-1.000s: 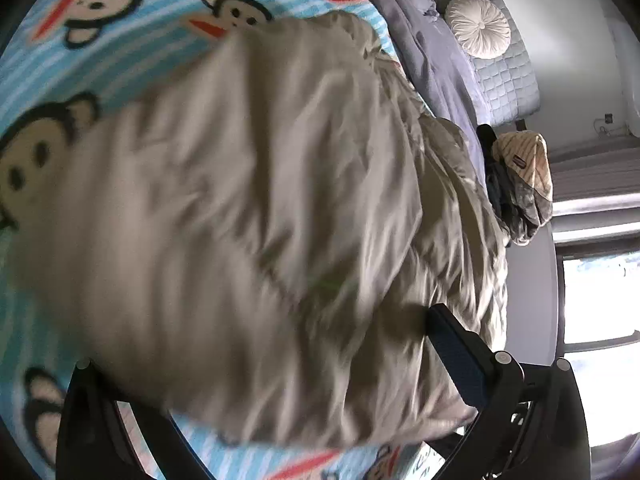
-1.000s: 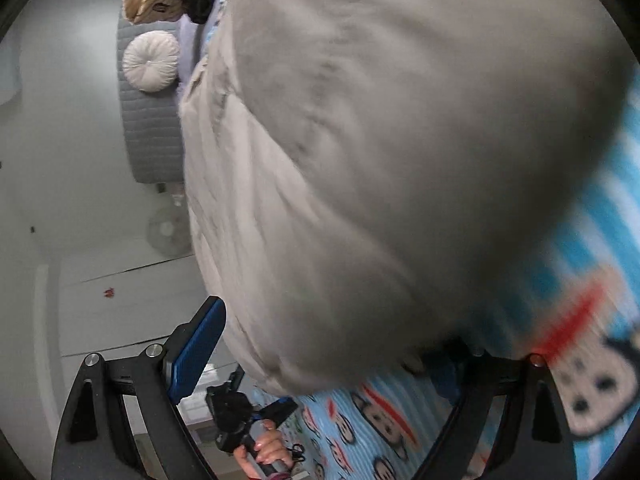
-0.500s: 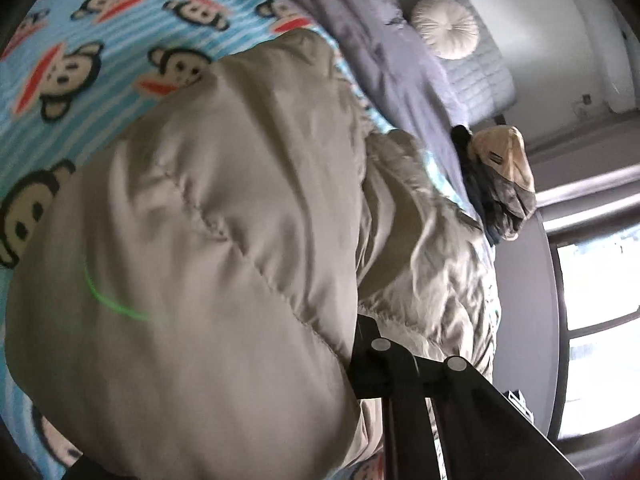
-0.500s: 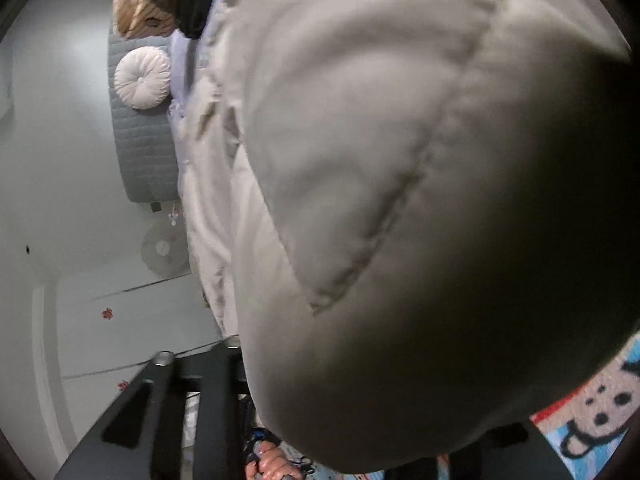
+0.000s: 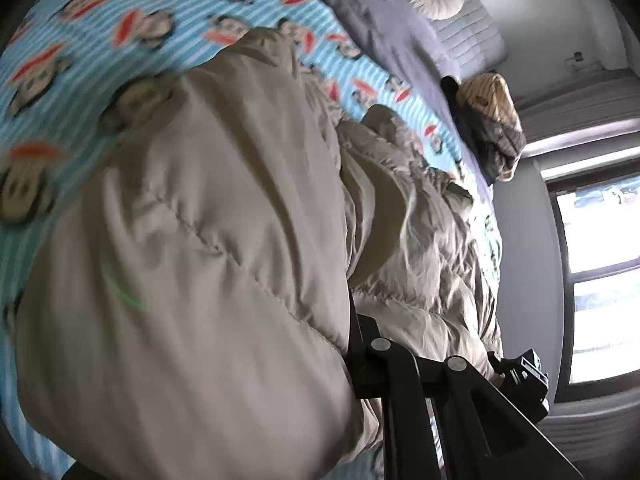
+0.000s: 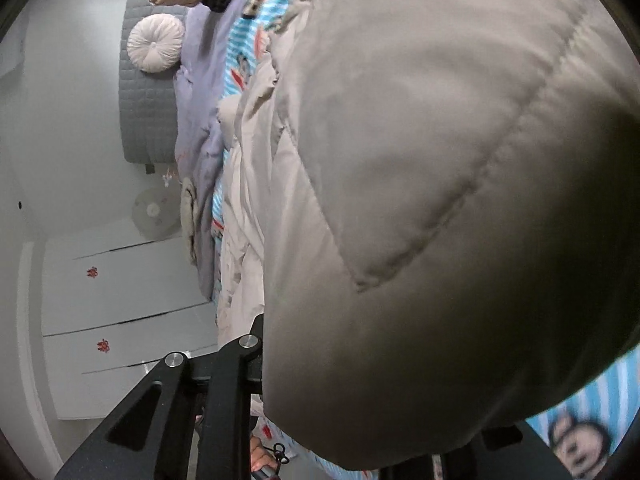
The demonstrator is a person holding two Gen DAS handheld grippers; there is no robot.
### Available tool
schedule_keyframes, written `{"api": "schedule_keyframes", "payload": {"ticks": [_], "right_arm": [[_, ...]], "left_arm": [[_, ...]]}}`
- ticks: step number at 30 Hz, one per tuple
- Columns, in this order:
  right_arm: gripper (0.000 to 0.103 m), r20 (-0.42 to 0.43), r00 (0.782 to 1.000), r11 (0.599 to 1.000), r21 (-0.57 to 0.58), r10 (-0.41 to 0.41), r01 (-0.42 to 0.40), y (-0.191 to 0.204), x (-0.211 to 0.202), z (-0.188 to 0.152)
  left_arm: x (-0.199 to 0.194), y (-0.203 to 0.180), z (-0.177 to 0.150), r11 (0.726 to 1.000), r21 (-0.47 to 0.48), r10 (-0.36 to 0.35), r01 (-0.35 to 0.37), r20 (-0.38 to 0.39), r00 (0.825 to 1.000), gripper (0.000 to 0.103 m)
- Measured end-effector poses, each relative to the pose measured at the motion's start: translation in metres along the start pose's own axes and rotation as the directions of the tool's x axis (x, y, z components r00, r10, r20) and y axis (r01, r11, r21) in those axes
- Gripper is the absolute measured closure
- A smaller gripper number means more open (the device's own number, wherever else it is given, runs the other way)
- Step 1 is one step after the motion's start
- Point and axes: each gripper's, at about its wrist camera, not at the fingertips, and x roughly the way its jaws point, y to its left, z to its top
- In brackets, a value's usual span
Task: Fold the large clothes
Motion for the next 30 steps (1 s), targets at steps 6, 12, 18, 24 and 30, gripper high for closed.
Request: {"api": "schedule_keyframes", "payload": {"ticks": [6,12,18,24,30], "right_arm": [[0.079,-0.021,1.0,0.997,0.075,-0.018,0.019,-0.039,-0.021,-0.043],[0.061,-0.039,0.994,0.986,0.124,-0.106,0.111,-0.052,-0.025,-0.047],[0.04,-0.015,0.96,0.957,0.074,-0.279,0.279,-0.034,-0.073,-0.044],[0.071,0.213,0.884,0.909,0.075,-0.416,0.41,-0.036,-0.154,-0.045],[0.078,0.294,0.843,0.818,-0.242,-0.451,0.522,0.051,-0.114,-0.022]], "left_arm": [[-0.014,0.028,-0.043,0.999,-0.025,0.041,-0.042,-0.056,0.998,0.086],[-0.006,0.034,-0.059,0.982,-0.014,0.187,-0.19,-0.112,0.976,0.063],[-0.05,0.039,-0.061,0.956,0.049,0.294,-0.29,-0.097,0.951,0.054],[-0.103,0.03,-0.037,0.923,0.068,0.374,-0.378,0.058,0.925,0.054],[-0.069,-0.013,0.011,0.898,0.224,0.358,-0.377,0.125,0.925,0.054]]}}
